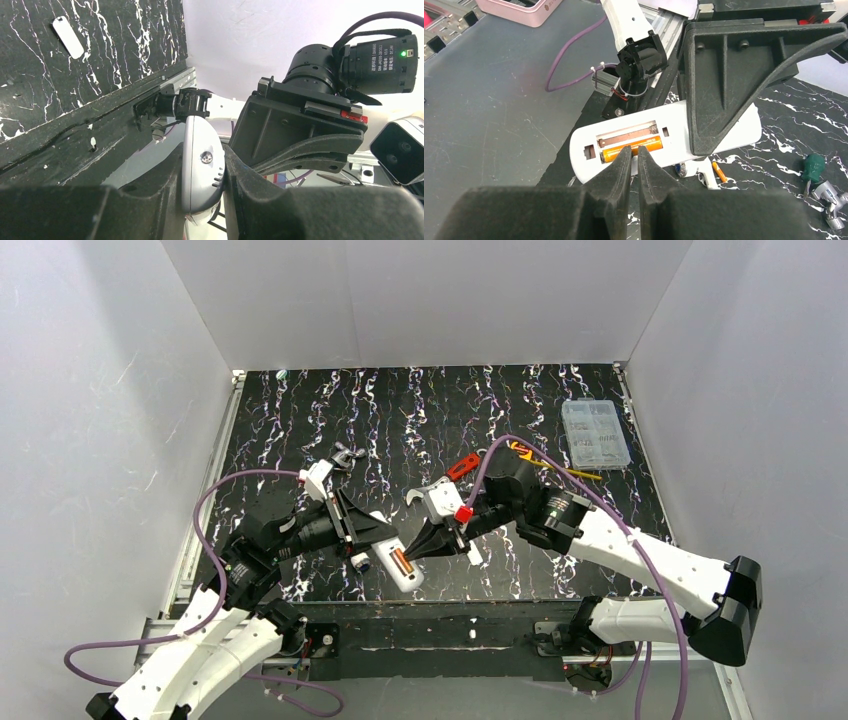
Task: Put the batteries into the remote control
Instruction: Load the battery into the remote control, then adjust the battery at the center of the board.
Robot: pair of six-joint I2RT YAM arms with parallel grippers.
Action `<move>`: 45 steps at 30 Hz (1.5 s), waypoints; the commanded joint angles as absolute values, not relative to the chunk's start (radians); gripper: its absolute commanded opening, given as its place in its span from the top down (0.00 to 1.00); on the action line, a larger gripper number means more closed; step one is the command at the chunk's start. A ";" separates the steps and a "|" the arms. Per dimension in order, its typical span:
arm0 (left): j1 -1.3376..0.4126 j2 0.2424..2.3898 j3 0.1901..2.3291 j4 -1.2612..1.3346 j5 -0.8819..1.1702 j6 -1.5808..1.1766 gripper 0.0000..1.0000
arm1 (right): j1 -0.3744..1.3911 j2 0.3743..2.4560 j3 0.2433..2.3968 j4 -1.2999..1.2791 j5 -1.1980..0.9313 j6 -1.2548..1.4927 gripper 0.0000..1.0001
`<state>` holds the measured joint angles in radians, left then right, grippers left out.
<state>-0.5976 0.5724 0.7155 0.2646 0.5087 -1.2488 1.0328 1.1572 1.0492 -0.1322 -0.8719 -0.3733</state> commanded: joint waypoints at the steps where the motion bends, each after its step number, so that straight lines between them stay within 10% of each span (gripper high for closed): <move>1: -0.592 0.547 0.787 0.384 0.538 -1.271 1.00 | 1.045 1.143 1.021 -0.242 -0.849 -0.377 0.84; 14: -0.592 0.533 0.897 -0.045 0.505 -1.052 1.00 | 1.014 0.889 0.832 0.169 -0.550 -0.015 0.68; 30: -0.592 0.538 0.991 -0.086 0.504 -1.021 1.00 | 0.997 0.994 0.859 -0.009 -0.114 0.183 0.45; 45: -0.592 0.594 1.125 -0.106 0.521 -0.990 1.00 | 1.044 1.612 1.433 -0.382 -0.105 0.349 0.45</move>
<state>-0.5957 0.5884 1.0931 -0.1383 0.4805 -1.0008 1.0065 1.4685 1.2675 -0.2836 -0.0761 0.2920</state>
